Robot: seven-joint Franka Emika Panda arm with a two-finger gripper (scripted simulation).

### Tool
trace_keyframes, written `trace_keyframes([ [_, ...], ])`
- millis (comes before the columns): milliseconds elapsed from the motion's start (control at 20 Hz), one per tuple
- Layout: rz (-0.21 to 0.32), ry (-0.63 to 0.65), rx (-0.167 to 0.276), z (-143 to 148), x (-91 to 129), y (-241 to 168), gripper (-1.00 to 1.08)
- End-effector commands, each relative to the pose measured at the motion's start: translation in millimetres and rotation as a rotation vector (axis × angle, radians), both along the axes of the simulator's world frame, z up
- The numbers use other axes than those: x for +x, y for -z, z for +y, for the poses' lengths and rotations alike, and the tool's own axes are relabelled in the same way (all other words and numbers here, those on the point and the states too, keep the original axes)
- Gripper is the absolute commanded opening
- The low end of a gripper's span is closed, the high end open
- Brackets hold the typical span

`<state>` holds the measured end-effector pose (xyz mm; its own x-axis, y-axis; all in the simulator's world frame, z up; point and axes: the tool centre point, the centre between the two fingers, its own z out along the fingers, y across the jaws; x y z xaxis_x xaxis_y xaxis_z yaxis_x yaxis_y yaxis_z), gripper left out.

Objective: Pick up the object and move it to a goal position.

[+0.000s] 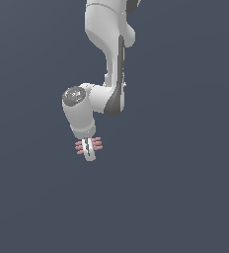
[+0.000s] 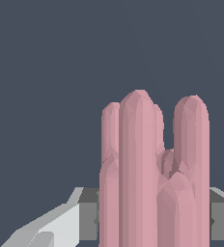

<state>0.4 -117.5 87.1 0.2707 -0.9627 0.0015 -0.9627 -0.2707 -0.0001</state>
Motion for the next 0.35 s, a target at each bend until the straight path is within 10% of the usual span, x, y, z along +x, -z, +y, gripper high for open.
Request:
trace_keyframes([
  [0, 0.001, 0.000, 0.000, -1.1, 6.2, -3.9, -1.00],
  [300, 0.001, 0.000, 0.001, -1.9, 11.3, -6.4, -1.00],
])
